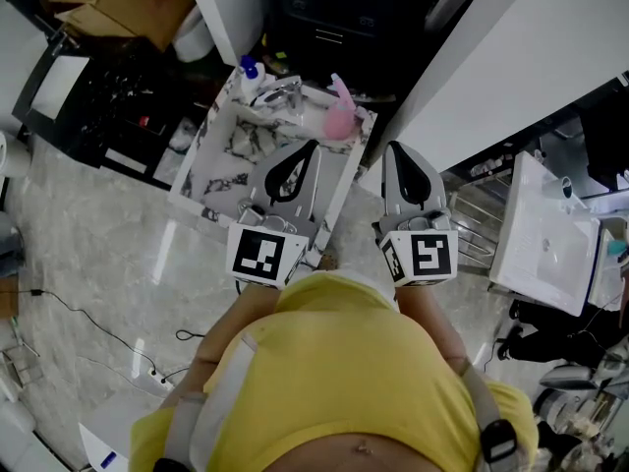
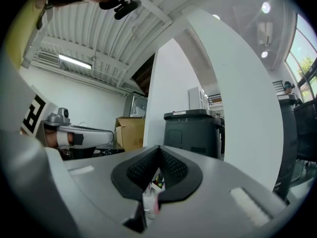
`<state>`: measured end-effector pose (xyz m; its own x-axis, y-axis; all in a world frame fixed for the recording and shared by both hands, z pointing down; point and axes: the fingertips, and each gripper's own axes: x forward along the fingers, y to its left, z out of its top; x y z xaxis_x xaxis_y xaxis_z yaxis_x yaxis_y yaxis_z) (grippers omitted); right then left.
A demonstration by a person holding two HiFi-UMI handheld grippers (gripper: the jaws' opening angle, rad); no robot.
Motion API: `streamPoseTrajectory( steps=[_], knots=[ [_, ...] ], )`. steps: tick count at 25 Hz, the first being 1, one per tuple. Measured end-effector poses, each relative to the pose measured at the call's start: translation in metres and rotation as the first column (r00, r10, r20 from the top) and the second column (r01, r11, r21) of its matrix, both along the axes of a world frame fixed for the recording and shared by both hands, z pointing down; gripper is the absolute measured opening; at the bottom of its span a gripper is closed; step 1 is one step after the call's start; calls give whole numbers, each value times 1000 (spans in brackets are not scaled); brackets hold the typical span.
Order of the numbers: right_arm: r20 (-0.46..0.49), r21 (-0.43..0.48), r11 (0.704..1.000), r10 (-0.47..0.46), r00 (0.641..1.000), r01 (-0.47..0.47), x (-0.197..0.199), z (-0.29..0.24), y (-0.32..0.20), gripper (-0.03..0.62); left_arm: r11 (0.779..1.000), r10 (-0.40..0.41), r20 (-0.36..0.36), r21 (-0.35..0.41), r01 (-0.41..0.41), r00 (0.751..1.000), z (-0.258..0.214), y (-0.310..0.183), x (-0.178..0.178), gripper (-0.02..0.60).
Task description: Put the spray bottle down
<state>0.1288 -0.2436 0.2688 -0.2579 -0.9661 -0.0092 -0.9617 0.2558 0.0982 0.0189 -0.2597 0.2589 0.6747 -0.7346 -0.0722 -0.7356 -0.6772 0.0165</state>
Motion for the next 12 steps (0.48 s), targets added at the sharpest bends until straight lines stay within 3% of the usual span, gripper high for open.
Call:
streamPoseTrajectory(
  steps=[12],
  knots=[
    [13, -25, 1000, 19, 1000, -18, 10, 6, 1, 0, 1000, 2, -10, -10, -2, 1000, 3, -1, 3, 6]
  ],
)
